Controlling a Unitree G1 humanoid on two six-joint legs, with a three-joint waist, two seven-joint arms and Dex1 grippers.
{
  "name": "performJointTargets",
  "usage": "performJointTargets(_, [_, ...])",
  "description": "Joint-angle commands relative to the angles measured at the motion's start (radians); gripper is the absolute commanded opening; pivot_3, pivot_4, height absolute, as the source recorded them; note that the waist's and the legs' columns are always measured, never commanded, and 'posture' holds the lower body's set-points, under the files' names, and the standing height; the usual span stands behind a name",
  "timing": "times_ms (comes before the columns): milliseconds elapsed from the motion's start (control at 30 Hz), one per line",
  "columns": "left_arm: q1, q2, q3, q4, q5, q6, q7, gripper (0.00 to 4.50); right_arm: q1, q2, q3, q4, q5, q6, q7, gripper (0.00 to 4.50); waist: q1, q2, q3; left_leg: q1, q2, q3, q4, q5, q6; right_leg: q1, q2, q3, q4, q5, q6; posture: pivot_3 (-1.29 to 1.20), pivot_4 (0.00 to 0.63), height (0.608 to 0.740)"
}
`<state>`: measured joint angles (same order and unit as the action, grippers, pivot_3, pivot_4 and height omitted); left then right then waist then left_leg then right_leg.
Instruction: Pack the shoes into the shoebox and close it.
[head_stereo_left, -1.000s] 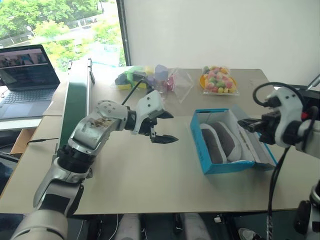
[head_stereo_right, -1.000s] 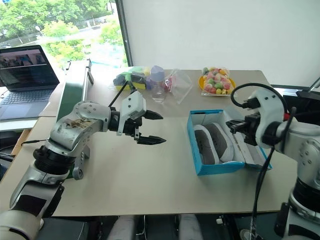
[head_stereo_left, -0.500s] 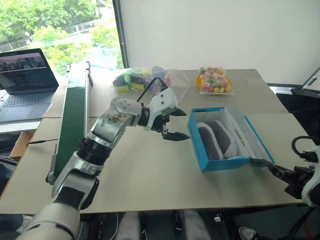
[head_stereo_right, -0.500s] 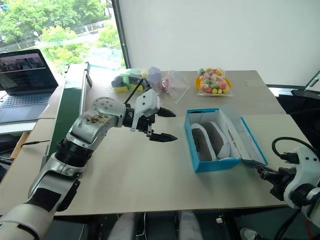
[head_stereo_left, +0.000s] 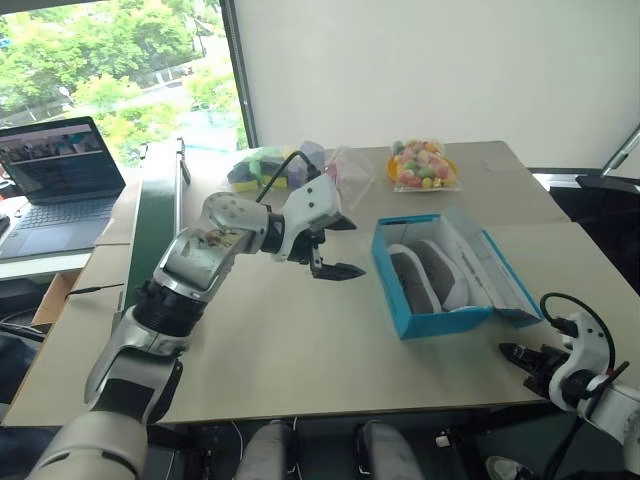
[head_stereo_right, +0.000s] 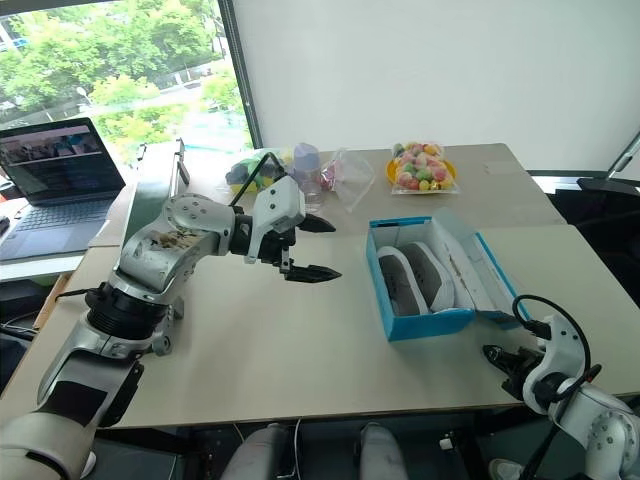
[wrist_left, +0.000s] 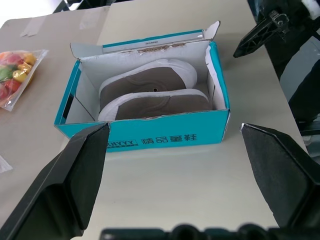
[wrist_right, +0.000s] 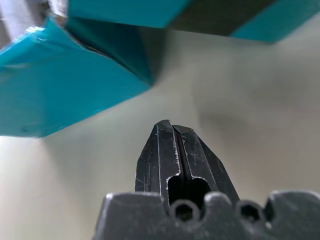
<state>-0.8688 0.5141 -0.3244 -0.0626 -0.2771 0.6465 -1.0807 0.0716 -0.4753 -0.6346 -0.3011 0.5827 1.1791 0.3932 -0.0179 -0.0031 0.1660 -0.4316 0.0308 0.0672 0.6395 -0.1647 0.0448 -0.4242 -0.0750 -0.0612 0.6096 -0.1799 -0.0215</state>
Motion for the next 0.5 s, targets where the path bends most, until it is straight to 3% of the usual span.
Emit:
performJointTargets(33, [-0.003,0.024,0.044,-0.052,-0.010,0.027,0.015,4.50,-0.040,0.020,0.020,0.089,-0.053,-0.165,-0.018,0.03,-0.002,0.000,0.000,-0.002,0.000,0.000,0.000,0.000,0.000,0.000,0.000,-0.004,-0.003,0.000,0.000,0.00,0.150,0.738])
performJointTargets(200, [-0.002,0.040,0.052,-0.072,-0.015,0.053,0.023,4.50,-0.091,0.063,0.040,0.190,-0.079,-0.316,-0.036,0.03,0.003,0.000,0.000,-0.014,0.001,0.001,0.004,0.000,0.001,-0.005,-0.002,-0.003,-0.015,0.005,0.008,0.00,0.150,0.738])
performJointTargets(500, [-0.003,0.050,0.067,-0.108,-0.023,0.097,0.040,4.50,-0.160,0.098,0.058,0.395,-0.141,-0.578,-0.068,0.03,0.009,0.000,0.000,-0.014,0.000,0.004,0.004,0.002,0.004,-0.010,0.000,-0.001,-0.004,0.003,0.008,0.00,0.150,0.738])
